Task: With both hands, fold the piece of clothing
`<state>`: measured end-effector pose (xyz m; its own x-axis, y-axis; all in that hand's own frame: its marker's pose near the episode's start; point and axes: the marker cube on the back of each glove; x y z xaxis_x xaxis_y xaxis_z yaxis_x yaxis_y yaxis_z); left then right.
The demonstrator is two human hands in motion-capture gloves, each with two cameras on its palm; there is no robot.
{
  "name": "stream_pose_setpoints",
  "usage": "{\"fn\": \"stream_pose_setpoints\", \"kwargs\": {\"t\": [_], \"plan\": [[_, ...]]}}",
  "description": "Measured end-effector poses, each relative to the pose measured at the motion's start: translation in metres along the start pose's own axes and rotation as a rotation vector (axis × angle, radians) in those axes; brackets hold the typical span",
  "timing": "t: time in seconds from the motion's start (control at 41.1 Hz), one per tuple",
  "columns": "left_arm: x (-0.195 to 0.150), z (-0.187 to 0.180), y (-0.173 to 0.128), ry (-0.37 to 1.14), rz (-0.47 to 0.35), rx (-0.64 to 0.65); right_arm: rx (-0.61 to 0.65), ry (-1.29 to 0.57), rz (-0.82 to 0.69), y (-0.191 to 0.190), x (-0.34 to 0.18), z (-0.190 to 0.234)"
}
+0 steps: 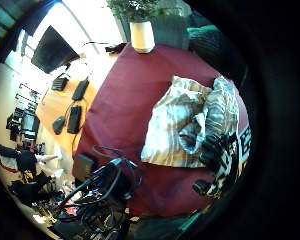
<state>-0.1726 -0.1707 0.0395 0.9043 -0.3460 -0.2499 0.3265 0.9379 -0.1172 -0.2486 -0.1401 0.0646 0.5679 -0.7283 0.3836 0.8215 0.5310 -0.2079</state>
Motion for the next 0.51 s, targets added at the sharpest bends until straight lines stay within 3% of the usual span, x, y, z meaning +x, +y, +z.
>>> {"fn": "stream_pose_setpoints", "kwargs": {"t": [0.122, 0.195, 0.316, 0.414, 0.511], "plan": [[0.017, 0.013, 0.018, -0.139, 0.059, -0.070, 0.008, 0.508, 0.282, 0.057, 0.038, -0.027], [0.034, 0.024, 0.032, -0.207, 0.109, -0.092, -0.042, 0.654, 0.469, 0.099, 0.057, -0.042], [0.059, 0.029, 0.055, -0.232, 0.161, -0.105, -0.037, 0.677, 0.643, 0.150, 0.076, -0.062], [0.082, 0.033, 0.074, -0.209, 0.201, -0.133, 0.114, 0.659, 0.820, 0.197, 0.095, -0.086], [0.090, 0.040, 0.082, -0.207, 0.224, -0.157, 0.231, 0.547, 0.860, 0.211, 0.126, -0.084]]}}
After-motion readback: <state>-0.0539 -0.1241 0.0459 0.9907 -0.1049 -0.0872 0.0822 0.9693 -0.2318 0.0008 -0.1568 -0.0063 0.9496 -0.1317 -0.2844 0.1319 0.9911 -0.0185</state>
